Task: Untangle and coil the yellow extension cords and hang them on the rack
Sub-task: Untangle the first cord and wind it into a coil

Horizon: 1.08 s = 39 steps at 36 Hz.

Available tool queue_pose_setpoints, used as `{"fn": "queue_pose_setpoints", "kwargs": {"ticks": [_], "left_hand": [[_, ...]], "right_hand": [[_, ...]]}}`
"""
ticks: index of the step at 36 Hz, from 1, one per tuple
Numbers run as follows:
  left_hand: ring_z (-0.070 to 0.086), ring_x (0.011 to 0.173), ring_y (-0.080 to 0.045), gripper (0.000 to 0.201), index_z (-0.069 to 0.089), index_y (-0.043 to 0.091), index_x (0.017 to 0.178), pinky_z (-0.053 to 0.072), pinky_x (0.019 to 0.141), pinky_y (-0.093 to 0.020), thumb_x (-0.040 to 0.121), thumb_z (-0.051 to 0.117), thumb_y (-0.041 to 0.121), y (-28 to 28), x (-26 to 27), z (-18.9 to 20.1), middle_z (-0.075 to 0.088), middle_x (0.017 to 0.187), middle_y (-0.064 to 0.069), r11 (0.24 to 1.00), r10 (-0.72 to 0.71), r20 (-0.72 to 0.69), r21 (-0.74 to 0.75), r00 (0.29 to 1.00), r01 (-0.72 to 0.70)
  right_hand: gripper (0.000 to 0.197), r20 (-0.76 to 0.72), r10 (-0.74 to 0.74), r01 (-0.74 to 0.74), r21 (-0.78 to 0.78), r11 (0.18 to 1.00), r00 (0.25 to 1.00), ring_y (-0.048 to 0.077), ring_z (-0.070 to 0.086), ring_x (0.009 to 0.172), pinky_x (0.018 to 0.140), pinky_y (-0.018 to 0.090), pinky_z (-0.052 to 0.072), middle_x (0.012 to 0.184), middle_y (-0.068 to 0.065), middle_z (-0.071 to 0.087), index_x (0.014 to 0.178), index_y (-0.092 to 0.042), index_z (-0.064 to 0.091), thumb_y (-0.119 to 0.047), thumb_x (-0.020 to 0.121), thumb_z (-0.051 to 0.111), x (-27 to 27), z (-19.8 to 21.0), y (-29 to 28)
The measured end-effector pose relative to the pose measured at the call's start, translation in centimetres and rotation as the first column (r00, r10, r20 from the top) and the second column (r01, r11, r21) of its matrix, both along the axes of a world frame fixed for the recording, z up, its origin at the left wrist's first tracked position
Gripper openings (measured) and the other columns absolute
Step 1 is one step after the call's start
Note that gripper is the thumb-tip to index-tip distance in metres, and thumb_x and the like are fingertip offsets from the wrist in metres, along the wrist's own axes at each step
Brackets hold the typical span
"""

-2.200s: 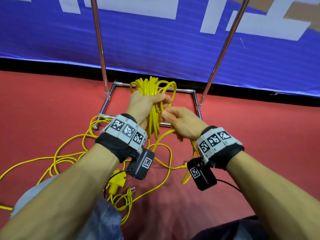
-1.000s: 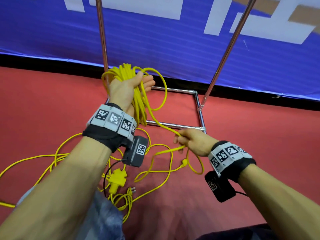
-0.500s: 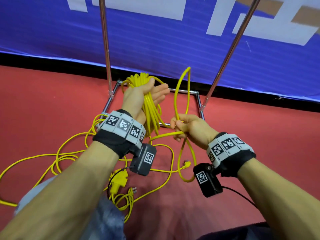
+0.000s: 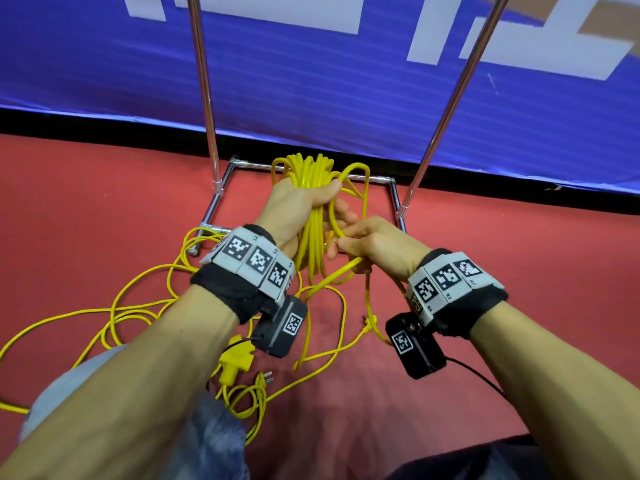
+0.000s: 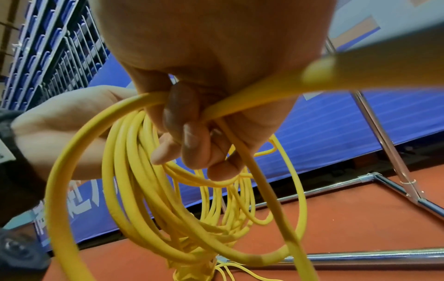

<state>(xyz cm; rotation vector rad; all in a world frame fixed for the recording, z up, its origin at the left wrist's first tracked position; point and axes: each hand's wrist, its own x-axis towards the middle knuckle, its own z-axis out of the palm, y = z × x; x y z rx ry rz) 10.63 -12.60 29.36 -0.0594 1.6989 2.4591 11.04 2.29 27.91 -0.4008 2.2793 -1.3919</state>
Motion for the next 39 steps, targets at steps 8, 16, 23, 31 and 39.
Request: {"fn": "queue_pose_setpoints", "kwargs": {"ticks": [8, 16, 23, 31, 39], "left_hand": [[0.04, 0.04, -0.014, 0.025, 0.05, 0.01, 0.071, 0.035, 0.043, -0.022, 0.093, 0.057, 0.002, -0.8, -1.5, -0.1, 0.042, 0.054, -0.002, 0.961, 0.212, -0.019, 0.187, 0.977, -0.204], [0.035, 0.038, -0.012, 0.021, 0.048, 0.01, 0.075, 0.029, 0.05, -0.026, 0.094, 0.055, 0.004, -3.4, -2.3, 1.6, 0.039, 0.05, 0.001, 0.874, 0.37, -0.043, 0.355, 0.928, -0.332], [0.035, 0.038, -0.011, 0.025, 0.049, 0.012, 0.07, 0.035, 0.047, -0.025, 0.094, 0.053, 0.007, -4.8, -2.2, 2.1, 0.038, 0.051, 0.002, 0.848, 0.33, -0.038, 0.451, 0.943, -0.278], [0.035, 0.039, -0.011, 0.028, 0.044, 0.013, 0.07, 0.034, 0.047, -0.025, 0.097, 0.052, 0.01, -3.8, -1.9, 2.1, 0.038, 0.052, 0.002, 0.843, 0.289, -0.013, 0.478, 0.957, -0.248], [0.038, 0.041, -0.01, 0.029, 0.043, 0.016, 0.071, 0.037, 0.048, -0.023, 0.099, 0.051, 0.014, -3.6, -1.6, 2.2, 0.037, 0.051, 0.003, 0.796, 0.308, 0.003, 0.546, 0.951, -0.26]], "right_hand": [[0.06, -0.119, 0.097, -0.063, 0.264, 0.963, 0.988, 0.035, 0.062, 0.104, 0.084, 0.05, 0.053, 0.102, -0.003, 0.063, 0.111, -0.024, 0.055, 0.019, 0.071, 0.045, -0.3, -2.2, 1.7], [0.041, 0.037, -0.017, -0.008, 0.604, 0.797, 0.999, 0.03, 0.064, 0.097, 0.076, 0.036, 0.051, 0.113, 0.018, 0.067, 0.132, -0.014, 0.047, -0.002, 0.094, 0.039, -0.3, -6.8, 4.6], [0.059, 0.04, 0.026, -0.047, 0.896, 0.442, 0.999, 0.036, 0.053, 0.121, 0.089, 0.038, 0.045, 0.132, 0.023, 0.052, 0.133, -0.004, 0.034, -0.04, 0.092, 0.056, -0.4, -8.3, 3.9], [0.07, -0.387, 0.154, 0.043, 0.455, 0.89, 0.909, 0.023, 0.044, 0.131, 0.103, 0.019, 0.027, 0.14, 0.009, 0.049, 0.141, -0.017, 0.046, -0.007, 0.076, 0.07, 0.8, -5.7, -1.3], [0.023, 0.089, 0.139, -0.14, 0.009, 0.99, 0.986, 0.007, 0.06, 0.074, 0.083, 0.031, 0.048, 0.075, 0.01, 0.069, 0.075, -0.001, 0.065, -0.013, 0.094, 0.058, 1.5, -6.1, -3.1]]}}
